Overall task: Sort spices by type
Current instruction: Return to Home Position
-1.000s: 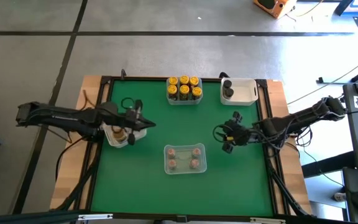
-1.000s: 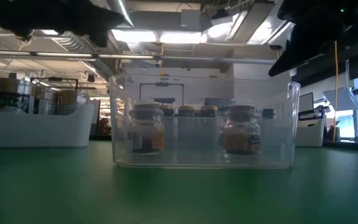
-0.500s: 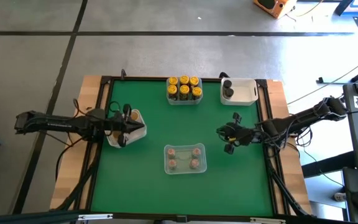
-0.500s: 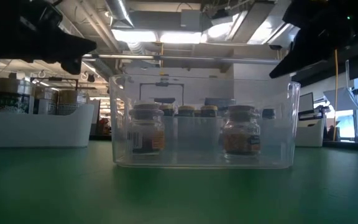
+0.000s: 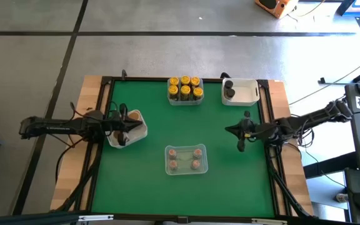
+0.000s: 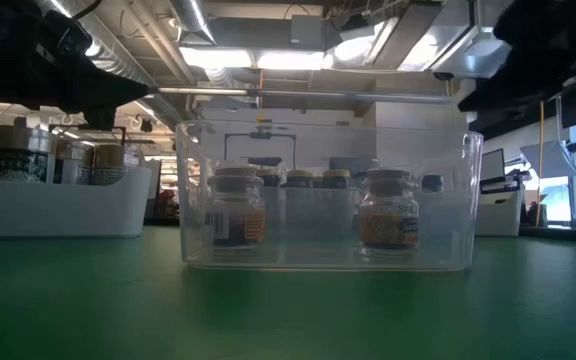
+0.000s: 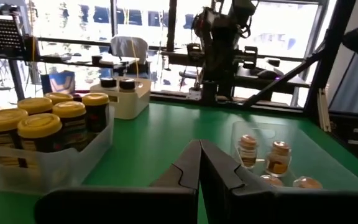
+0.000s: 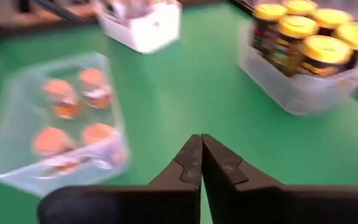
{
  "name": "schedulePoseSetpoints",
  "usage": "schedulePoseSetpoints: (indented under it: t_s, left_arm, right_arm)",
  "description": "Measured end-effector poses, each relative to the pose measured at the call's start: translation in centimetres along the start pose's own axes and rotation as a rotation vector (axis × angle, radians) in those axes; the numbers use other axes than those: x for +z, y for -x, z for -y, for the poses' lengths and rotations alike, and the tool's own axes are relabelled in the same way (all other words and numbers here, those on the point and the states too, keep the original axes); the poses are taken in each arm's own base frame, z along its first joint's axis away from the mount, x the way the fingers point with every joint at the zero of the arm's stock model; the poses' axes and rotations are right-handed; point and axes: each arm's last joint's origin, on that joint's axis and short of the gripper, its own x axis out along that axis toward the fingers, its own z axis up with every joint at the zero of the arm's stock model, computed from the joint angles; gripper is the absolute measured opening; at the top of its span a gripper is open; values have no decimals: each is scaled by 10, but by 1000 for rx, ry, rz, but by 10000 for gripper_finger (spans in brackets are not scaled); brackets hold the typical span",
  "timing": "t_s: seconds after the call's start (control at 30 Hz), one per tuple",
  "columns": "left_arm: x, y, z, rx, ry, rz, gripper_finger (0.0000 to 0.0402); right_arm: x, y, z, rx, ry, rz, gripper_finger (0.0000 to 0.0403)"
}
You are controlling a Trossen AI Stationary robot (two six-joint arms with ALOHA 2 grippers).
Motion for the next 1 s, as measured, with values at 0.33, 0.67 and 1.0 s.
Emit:
schedulePoseSetpoints:
  t_s: [0.33, 0.67, 1.0]
  left_arm:
    - [-1, 1, 0, 2, -27, -4, 3]
    - [-1, 3, 0, -5, -41, -10, 3]
    - [3, 9, 0, -7, -26, 43, 3]
  right_arm:
    - [-30, -3, 24, 288, 21, 152, 8]
    - [-50, 2, 48, 251, 24, 286, 10]
    - [-54, 12, 52, 237, 17, 416, 18]
